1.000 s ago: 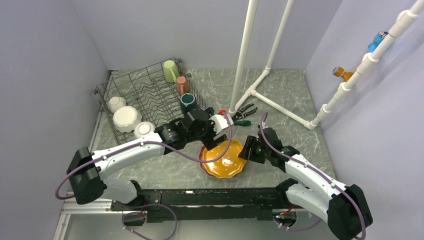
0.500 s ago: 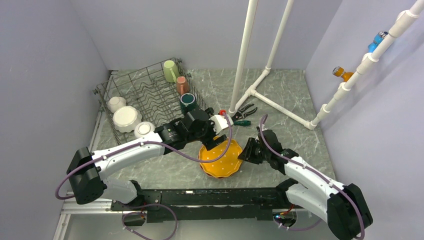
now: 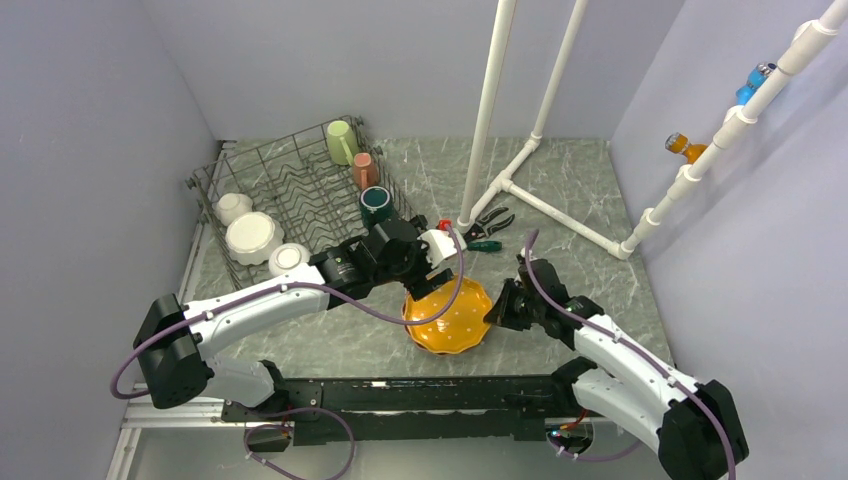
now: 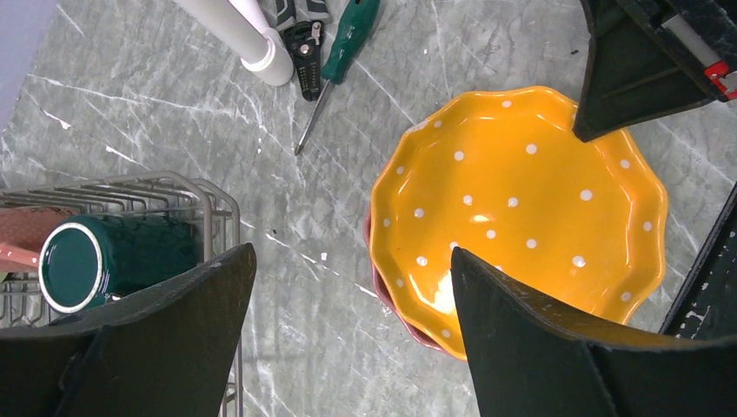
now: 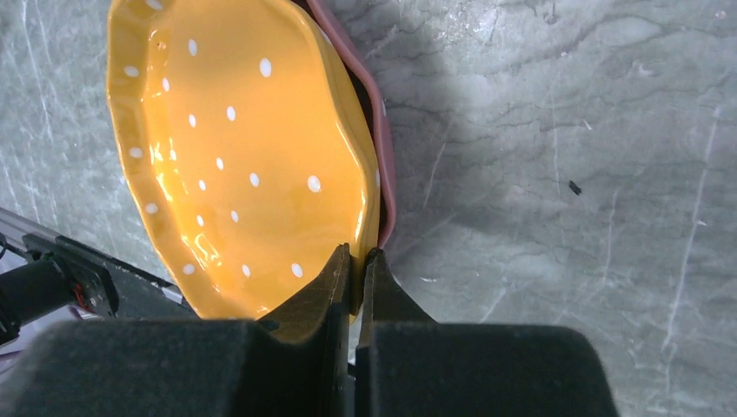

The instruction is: Load the mixed dishes into the dish rack

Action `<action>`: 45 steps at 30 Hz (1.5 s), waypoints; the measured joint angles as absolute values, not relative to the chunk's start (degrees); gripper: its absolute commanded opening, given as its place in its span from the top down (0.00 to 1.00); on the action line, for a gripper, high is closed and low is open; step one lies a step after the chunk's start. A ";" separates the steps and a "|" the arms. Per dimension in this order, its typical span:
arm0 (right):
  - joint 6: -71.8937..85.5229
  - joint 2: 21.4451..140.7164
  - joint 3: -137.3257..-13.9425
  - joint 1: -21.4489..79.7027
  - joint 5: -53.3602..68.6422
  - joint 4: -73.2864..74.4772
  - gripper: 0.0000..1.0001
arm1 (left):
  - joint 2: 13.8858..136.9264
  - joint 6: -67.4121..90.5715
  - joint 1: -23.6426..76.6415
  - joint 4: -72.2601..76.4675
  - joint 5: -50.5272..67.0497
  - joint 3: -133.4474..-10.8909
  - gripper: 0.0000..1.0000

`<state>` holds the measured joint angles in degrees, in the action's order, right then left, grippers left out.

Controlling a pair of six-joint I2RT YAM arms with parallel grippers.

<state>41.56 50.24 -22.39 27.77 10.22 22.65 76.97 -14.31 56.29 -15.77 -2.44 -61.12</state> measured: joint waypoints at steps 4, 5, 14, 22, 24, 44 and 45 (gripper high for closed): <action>41.67 50.11 -24.05 27.73 9.93 25.82 1.00 | 76.99 -14.28 56.29 -15.79 -2.68 -61.12 0.12; 41.80 50.06 -24.29 27.70 9.98 26.57 1.00 | 76.99 -14.28 56.29 -15.79 -2.74 -61.12 0.12; 42.72 49.25 -27.18 27.66 10.15 29.71 1.00 | 76.99 -13.17 56.23 -15.97 -2.92 -61.21 0.14; 48.69 43.31 -24.53 27.40 10.92 25.21 1.00 | 75.48 -3.57 51.81 -17.91 -1.06 -62.13 0.14; 49.12 41.71 -24.53 27.33 10.57 25.02 1.00 | 73.52 2.11 49.04 -18.79 -0.36 -62.13 0.14; 50.11 35.57 -24.18 27.14 12.86 19.99 1.00 | 54.87 54.06 36.10 -3.95 17.02 -31.64 0.17; 50.22 35.55 -24.05 27.14 13.21 19.42 1.00 | 54.98 54.89 36.10 -3.03 17.30 -31.29 0.17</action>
